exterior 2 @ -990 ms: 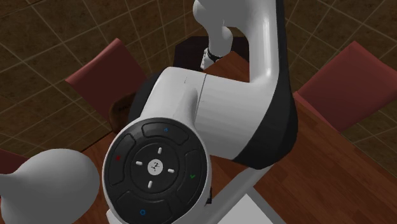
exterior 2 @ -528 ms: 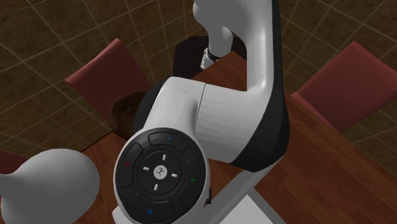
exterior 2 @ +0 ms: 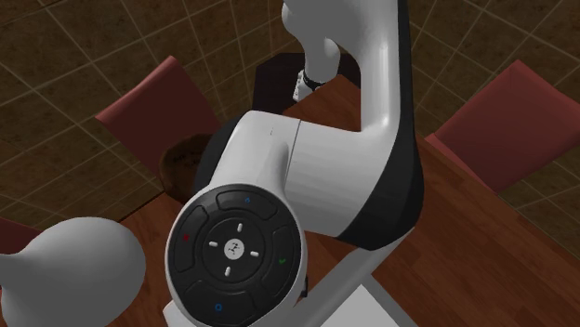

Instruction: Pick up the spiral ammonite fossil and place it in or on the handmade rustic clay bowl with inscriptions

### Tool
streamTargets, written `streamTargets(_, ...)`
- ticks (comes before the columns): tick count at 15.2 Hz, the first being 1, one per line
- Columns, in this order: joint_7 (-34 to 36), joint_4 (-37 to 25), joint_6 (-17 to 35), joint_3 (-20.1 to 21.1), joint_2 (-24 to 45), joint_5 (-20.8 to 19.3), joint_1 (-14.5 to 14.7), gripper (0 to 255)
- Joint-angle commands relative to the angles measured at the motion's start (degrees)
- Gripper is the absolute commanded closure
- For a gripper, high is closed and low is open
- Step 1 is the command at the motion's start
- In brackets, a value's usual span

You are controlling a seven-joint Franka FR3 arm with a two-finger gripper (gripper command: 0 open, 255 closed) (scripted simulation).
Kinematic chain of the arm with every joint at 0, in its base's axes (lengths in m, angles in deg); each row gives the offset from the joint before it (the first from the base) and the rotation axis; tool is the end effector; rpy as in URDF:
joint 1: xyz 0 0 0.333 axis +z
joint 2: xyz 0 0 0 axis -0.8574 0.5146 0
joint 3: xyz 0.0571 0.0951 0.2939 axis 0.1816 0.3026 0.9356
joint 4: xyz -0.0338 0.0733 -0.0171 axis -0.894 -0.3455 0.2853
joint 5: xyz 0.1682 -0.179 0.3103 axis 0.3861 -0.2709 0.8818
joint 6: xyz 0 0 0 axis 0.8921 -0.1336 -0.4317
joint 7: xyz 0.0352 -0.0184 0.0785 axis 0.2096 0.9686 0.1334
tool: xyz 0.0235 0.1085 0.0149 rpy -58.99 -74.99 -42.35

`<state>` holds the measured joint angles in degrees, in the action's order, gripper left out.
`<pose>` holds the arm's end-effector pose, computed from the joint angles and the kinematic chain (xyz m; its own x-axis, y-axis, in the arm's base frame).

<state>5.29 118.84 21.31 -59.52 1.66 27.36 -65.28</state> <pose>0.6694 -0.1328 0.4602 0.9980 -0.0570 0.0286 -0.0588 -0.9959 0.0691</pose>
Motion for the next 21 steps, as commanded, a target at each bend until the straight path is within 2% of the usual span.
streamTargets(1,0.0,0.1,-0.1,0.0,0.0,0.0,0.0,255)
streamTargets(5,0.0,0.0,-0.1,0.0,0.1,0.0,0.0,255)
streamTargets(21,-0.6,-13.9,-12.9,-0.1,1.1,0.2,-0.2,255)
